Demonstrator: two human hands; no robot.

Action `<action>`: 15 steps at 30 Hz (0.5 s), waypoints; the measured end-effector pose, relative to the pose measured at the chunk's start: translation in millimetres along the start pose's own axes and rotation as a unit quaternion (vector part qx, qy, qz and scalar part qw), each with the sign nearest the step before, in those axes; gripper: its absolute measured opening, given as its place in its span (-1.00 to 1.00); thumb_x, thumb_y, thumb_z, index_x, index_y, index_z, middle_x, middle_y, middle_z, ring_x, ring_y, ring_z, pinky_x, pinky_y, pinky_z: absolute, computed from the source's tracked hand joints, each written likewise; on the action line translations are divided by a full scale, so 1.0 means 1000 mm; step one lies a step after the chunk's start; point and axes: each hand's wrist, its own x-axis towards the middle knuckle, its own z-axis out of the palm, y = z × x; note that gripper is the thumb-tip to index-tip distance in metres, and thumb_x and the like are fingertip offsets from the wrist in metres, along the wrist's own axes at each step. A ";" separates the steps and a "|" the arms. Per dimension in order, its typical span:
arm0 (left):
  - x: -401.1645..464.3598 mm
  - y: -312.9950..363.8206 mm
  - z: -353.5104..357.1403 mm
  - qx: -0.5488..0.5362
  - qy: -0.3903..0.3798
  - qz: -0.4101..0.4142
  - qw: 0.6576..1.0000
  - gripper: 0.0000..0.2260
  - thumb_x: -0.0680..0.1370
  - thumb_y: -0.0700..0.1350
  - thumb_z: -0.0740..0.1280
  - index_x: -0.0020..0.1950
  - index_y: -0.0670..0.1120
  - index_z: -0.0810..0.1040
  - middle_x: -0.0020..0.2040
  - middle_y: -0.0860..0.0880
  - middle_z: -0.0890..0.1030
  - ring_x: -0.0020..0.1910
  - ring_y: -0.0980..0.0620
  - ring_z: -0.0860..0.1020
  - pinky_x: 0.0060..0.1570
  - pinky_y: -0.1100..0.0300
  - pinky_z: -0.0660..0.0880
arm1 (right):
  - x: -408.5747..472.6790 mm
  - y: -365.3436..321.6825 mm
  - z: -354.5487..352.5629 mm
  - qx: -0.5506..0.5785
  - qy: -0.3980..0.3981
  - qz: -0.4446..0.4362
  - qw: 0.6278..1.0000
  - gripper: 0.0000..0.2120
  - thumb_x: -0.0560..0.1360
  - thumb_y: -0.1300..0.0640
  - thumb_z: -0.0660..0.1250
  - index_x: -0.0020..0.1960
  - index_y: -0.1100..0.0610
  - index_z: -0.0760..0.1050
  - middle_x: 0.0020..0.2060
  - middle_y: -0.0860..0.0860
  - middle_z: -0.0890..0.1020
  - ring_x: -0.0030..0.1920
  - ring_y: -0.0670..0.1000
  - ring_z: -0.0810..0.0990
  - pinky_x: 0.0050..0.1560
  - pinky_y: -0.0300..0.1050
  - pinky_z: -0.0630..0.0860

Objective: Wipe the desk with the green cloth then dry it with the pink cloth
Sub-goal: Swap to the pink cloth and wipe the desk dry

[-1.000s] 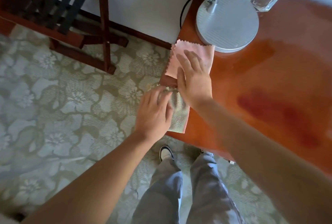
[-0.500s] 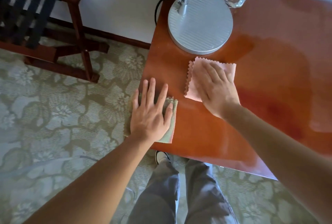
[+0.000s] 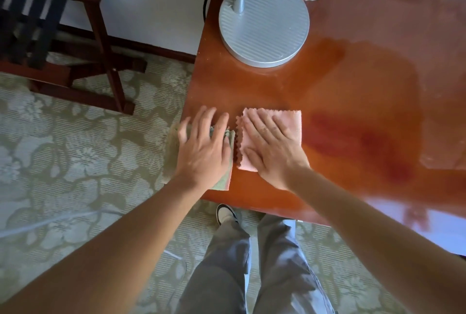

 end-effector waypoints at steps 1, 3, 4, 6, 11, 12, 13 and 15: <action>0.005 0.004 -0.001 -0.008 0.015 0.022 1.000 -0.61 0.57 -0.08 0.26 0.39 -0.14 0.50 0.40 -0.21 0.49 0.45 -0.20 0.41 0.40 -0.15 0.22 | 0.009 0.011 -0.003 0.001 0.008 0.010 1.000 -0.39 0.70 -0.19 -0.27 0.65 0.07 -0.26 0.65 -0.02 -0.18 0.64 0.04 -0.27 0.63 0.10 -0.20; 0.016 0.015 -0.001 -0.033 0.016 0.030 0.999 -0.64 0.58 -0.09 0.24 0.36 -0.13 0.53 0.39 -0.19 0.51 0.44 -0.17 0.42 0.38 -0.13 0.25 | 0.032 0.033 -0.014 0.020 0.027 0.054 0.998 -0.40 0.70 -0.17 -0.22 0.66 0.06 -0.20 0.66 -0.03 -0.13 0.65 0.03 -0.23 0.63 0.08 -0.24; 0.018 0.019 0.000 -0.041 0.002 0.015 0.999 -0.63 0.60 -0.07 0.20 0.38 -0.12 0.52 0.42 -0.18 0.49 0.48 -0.16 0.39 0.40 -0.13 0.24 | 0.042 0.040 -0.020 0.028 0.032 0.074 0.996 -0.40 0.71 -0.15 -0.19 0.67 0.07 -0.17 0.66 -0.02 -0.11 0.65 0.04 -0.21 0.63 0.07 -0.25; 0.017 0.024 0.006 -0.047 -0.027 -0.024 0.998 -0.58 0.64 -0.02 0.11 0.45 -0.11 0.46 0.51 -0.16 0.42 0.56 -0.13 0.29 0.48 -0.13 0.18 | 0.054 0.045 -0.025 0.027 0.040 0.096 0.994 -0.40 0.70 -0.13 -0.19 0.68 0.09 -0.13 0.67 -0.01 -0.07 0.66 0.05 -0.17 0.63 0.07 -0.24; 0.011 0.022 0.019 -0.046 -0.003 -0.038 0.998 -0.56 0.69 0.04 0.07 0.47 -0.13 0.46 0.53 -0.15 0.40 0.57 -0.13 0.29 0.50 -0.14 0.19 | 0.017 0.008 -0.008 0.058 0.052 0.114 0.990 -0.39 0.70 -0.10 -0.20 0.68 0.11 -0.12 0.67 0.04 -0.08 0.66 0.07 -0.17 0.63 0.09 -0.19; 0.011 0.022 0.020 -0.044 0.000 -0.038 0.998 -0.57 0.69 0.04 0.09 0.46 -0.13 0.47 0.53 -0.15 0.41 0.56 -0.13 0.29 0.50 -0.14 0.20 | -0.001 -0.007 0.000 0.064 0.048 0.102 0.992 -0.40 0.70 -0.09 -0.20 0.68 0.12 -0.11 0.67 0.05 -0.08 0.66 0.07 -0.16 0.63 0.09 -0.17; 0.011 0.022 0.020 -0.044 0.002 -0.039 0.998 -0.57 0.68 0.03 0.11 0.46 -0.13 0.47 0.53 -0.15 0.40 0.57 -0.13 0.29 0.50 -0.14 0.20 | -0.021 -0.024 0.008 0.063 0.043 0.085 0.993 -0.40 0.70 -0.08 -0.18 0.68 0.12 -0.09 0.67 0.05 -0.07 0.66 0.08 -0.14 0.63 0.09 -0.14; 0.010 0.023 0.021 -0.048 0.000 -0.042 0.998 -0.58 0.68 0.02 0.11 0.47 -0.12 0.46 0.54 -0.13 0.39 0.57 -0.13 0.28 0.51 -0.14 0.19 | -0.058 -0.053 0.023 0.060 0.037 0.056 0.996 -0.41 0.70 -0.06 -0.13 0.67 0.16 0.01 0.66 0.07 0.01 0.66 0.08 -0.07 0.62 0.12 -0.04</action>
